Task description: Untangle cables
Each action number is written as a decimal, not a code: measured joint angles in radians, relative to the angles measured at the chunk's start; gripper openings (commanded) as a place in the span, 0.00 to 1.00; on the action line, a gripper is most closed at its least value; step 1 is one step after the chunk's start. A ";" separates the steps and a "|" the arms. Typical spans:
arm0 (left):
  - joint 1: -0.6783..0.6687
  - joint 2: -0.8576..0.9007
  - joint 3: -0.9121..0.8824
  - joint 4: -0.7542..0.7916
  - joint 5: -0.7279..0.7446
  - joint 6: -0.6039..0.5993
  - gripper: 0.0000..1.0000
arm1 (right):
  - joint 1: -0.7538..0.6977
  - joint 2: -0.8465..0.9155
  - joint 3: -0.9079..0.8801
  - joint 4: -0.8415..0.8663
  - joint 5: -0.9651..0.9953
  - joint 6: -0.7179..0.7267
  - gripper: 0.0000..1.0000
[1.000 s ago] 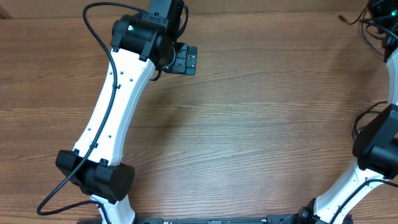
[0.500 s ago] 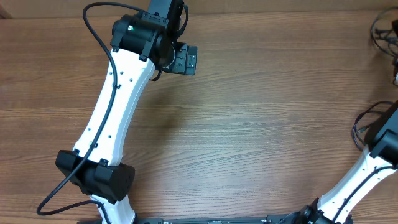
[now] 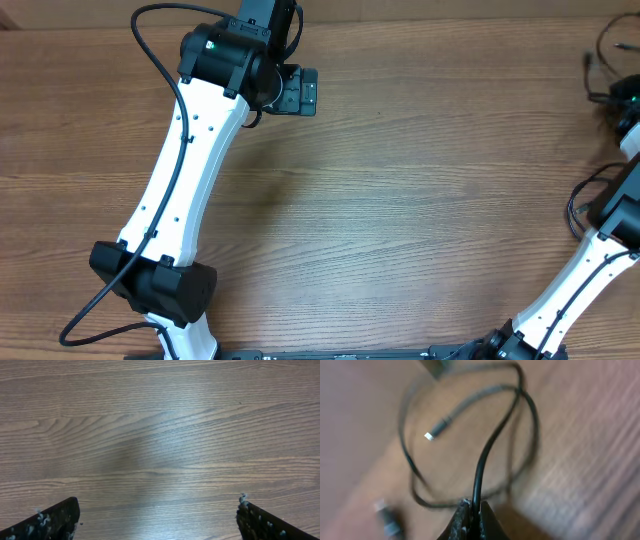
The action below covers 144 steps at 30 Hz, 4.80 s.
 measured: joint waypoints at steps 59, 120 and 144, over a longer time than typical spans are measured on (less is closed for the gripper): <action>0.000 0.000 -0.008 0.023 0.000 -0.003 1.00 | -0.074 -0.239 0.296 -1.427 0.408 0.886 1.00; 0.000 0.000 -0.036 0.028 0.000 -0.003 1.00 | -0.193 -0.239 0.626 -1.257 -0.384 0.109 0.04; -0.001 0.000 -0.036 0.070 0.037 -0.014 1.00 | -0.198 -0.237 -0.014 -0.665 -0.004 0.259 0.04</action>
